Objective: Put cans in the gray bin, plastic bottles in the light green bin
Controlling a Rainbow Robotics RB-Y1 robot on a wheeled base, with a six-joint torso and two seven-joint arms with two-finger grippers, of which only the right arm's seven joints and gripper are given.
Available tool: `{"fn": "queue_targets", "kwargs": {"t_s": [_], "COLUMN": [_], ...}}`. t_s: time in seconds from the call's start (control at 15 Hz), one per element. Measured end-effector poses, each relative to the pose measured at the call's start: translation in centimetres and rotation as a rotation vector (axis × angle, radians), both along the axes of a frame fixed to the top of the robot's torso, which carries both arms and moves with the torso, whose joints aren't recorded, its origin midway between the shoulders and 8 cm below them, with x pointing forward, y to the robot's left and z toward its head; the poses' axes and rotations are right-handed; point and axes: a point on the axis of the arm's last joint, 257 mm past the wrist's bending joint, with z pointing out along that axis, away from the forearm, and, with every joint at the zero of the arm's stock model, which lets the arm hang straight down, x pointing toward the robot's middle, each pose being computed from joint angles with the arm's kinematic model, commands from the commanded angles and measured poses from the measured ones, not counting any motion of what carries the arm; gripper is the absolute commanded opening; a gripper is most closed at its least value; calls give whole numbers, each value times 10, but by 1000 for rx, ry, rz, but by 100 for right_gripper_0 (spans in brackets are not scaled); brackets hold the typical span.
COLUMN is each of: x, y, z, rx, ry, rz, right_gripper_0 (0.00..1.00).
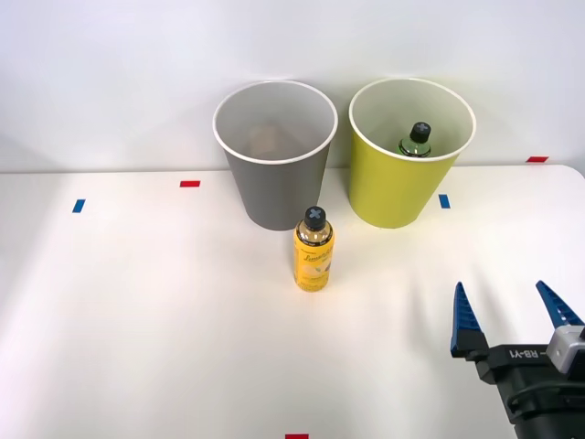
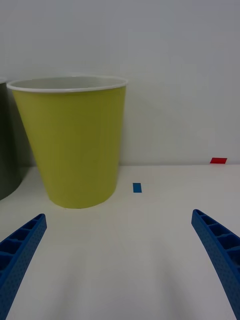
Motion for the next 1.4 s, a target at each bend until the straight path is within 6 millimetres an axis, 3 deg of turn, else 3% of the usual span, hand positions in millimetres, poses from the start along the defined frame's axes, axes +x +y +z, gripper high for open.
{"fn": "queue_targets", "kwargs": {"t_s": [0.13,0.47,0.87,1.13,1.4], "x": [4,0,-13,-13,-20], "y": [-9,-16,-17,-16,-6], "z": [-16,-35,-45,-47,-52], "rx": [-50,-150,-223,-168,63], "ry": [-32,-57,-38,-35,-31], "rz": [-34,-61,-110,-94,-24], "right_gripper_0": [100,100,100,100,100]}}
